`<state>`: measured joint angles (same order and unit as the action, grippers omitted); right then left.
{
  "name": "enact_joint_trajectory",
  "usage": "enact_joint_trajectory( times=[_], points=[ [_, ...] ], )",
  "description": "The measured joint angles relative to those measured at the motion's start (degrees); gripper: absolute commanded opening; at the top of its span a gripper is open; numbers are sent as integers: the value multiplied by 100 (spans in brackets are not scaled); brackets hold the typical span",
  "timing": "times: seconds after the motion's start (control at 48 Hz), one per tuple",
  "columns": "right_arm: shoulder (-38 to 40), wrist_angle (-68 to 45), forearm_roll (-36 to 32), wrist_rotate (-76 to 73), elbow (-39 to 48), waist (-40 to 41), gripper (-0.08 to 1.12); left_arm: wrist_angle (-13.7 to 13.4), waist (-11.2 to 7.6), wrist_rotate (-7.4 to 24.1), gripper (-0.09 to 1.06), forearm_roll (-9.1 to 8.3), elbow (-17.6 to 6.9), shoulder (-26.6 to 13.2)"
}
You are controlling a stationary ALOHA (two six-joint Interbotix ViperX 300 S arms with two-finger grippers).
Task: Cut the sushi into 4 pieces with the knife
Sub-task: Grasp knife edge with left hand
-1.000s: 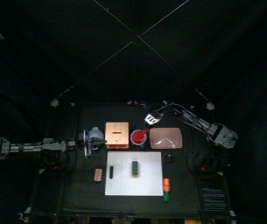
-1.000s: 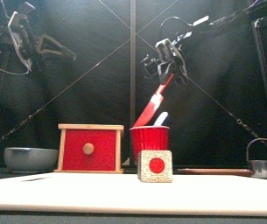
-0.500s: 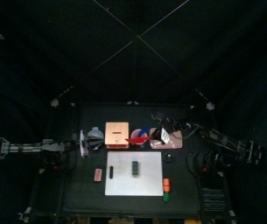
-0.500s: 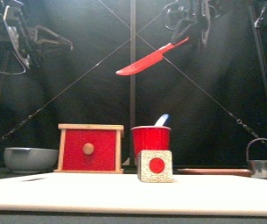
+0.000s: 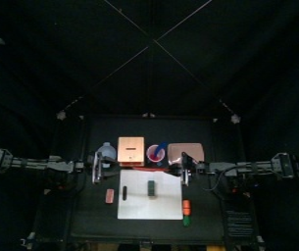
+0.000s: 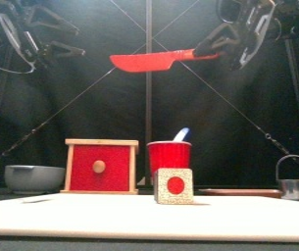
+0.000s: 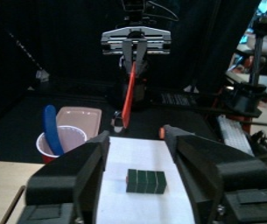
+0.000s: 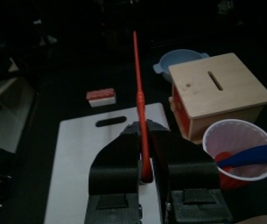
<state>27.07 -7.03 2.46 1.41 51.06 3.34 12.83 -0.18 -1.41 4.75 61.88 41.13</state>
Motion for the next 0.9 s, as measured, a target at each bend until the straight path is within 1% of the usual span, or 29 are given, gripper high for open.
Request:
enact_joint_trajectory(
  times=[0.042, 0.188, 0.333, 0.458, 0.562, 0.688, 0.792, 0.896],
  points=[
    [-158, 0, -176, 0, -35, 18, 7, -44, -18, 18, 96, 0, -62, -149],
    [-492, 0, -642, -18, -193, 70, 7, -26, -9, 35, 96, 0, -211, -668],
    [-554, -9, -888, -9, -290, 88, 7, 123, 0, 44, 96, -35, -352, -1292],
    [-545, -9, -923, -18, -290, 79, 7, 316, 35, 53, 95, -62, -404, -1652],
    [-501, -9, -914, -18, -272, 62, 7, 439, 97, 53, 91, -62, -413, -1846],
    [-448, -18, -896, -26, -246, 53, 7, 536, 211, 70, 80, -88, -466, -2013],
    [-431, -18, -888, -26, -246, 35, 7, 545, 272, 70, 72, -123, -492, -2039],
    [-431, -18, -853, -26, -246, 26, 7, 545, 272, 70, 63, -176, -501, -2039]
  ],
)
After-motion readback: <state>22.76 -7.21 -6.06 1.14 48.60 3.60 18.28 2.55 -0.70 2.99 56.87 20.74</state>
